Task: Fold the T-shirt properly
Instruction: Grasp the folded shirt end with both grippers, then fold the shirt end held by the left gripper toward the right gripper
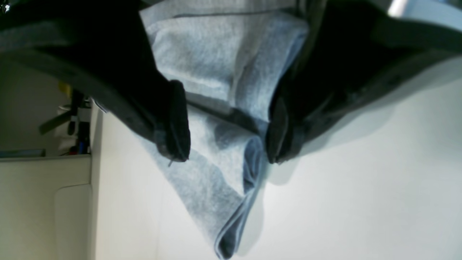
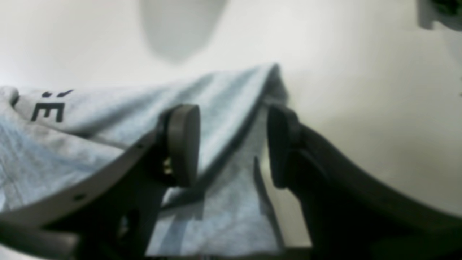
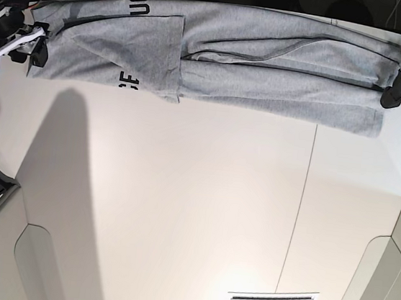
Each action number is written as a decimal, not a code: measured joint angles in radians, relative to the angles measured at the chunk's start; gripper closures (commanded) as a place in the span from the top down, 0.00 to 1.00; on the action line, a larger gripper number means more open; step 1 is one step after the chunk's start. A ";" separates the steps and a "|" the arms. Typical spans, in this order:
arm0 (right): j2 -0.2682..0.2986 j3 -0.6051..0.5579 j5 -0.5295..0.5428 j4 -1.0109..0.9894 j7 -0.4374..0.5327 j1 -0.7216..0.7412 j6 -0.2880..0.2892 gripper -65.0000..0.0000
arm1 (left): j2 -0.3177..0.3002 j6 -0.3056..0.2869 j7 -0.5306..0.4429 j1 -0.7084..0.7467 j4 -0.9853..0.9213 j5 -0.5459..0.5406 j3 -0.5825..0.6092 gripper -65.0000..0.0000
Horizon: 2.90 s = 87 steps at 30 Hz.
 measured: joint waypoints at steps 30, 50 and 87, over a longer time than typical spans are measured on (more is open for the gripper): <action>0.027 0.032 0.005 0.000 -0.001 -0.005 -0.004 0.46 | 0.151 0.032 0.268 0.024 0.497 -0.103 0.012 0.00; 0.030 0.032 0.015 0.000 -0.001 -0.004 -0.005 0.46 | 0.233 0.032 0.222 -0.028 0.665 -0.104 0.595 0.00; 0.029 0.031 0.028 0.000 -0.001 -0.005 -0.004 0.46 | 0.346 0.032 0.048 -0.130 0.665 0.188 0.779 0.17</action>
